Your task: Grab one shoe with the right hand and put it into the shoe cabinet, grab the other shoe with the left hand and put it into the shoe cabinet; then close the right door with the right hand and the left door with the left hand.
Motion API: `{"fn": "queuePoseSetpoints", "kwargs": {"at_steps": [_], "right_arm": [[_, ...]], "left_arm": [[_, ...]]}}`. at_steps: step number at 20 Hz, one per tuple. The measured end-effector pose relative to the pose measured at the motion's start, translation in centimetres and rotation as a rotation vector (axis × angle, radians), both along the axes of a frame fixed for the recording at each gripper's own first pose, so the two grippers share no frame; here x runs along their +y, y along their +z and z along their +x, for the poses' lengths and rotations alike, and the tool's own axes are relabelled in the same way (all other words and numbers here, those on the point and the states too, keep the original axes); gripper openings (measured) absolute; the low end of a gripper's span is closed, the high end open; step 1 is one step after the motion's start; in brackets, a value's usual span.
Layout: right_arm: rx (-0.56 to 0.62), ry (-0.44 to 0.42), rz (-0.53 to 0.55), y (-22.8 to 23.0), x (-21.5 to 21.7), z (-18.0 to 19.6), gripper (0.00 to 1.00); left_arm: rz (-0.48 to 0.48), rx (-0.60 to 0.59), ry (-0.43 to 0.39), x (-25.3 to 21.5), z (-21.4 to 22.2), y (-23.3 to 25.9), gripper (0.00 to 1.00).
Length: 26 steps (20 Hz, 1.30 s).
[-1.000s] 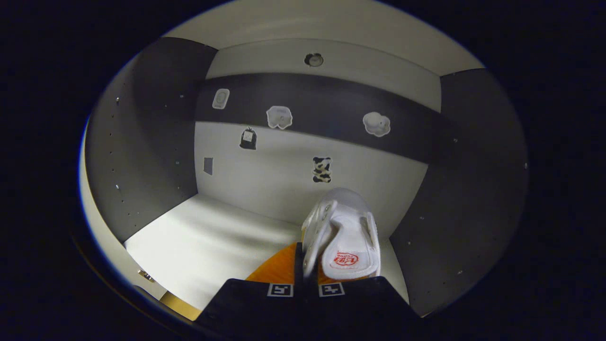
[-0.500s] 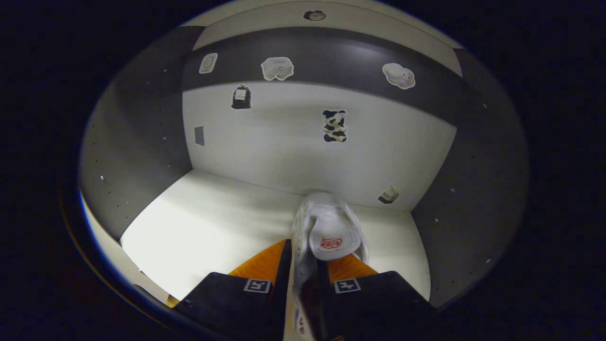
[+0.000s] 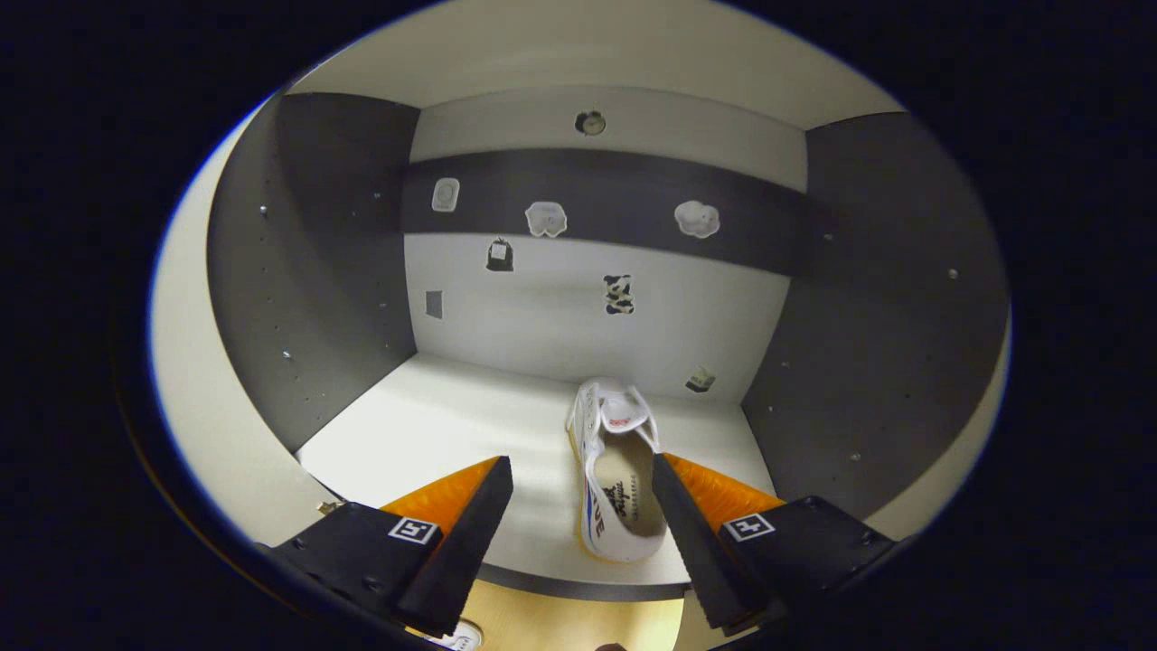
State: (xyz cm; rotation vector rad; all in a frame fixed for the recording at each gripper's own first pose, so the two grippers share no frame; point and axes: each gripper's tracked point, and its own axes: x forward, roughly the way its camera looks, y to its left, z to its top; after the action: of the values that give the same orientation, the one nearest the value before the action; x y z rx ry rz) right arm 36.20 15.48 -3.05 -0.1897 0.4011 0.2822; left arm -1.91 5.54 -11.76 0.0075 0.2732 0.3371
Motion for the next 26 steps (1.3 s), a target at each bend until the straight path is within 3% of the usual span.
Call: {"fn": "queuePoseSetpoints", "kwargs": {"at_steps": [5,9,13,21,26], "right_arm": [[-0.125,0.002,0.059,1.1,-1.7,-9.1,0.98],[-0.166,-0.006,0.145,-0.5,-3.9,-16.2,0.98],[-0.194,-0.06,0.185,-3.7,-7.5,-22.3,0.98],[-0.117,-0.132,0.09,-11.3,-13.1,-35.4,0.98],[-0.023,-0.207,0.0,-15.5,-18.5,-40.7,0.98]], "left_arm": [[-0.025,0.015,-0.092,-0.2,0.4,-2.2,0.95],[-0.027,0.044,-0.153,-0.3,0.4,-4.9,0.95],[-0.09,0.117,-0.211,-1.1,0.1,-9.7,0.96],[-0.093,0.273,-0.372,-4.8,1.2,-18.0,0.96],[-0.11,0.38,-0.436,-6.9,1.8,-23.1,0.96]]}}
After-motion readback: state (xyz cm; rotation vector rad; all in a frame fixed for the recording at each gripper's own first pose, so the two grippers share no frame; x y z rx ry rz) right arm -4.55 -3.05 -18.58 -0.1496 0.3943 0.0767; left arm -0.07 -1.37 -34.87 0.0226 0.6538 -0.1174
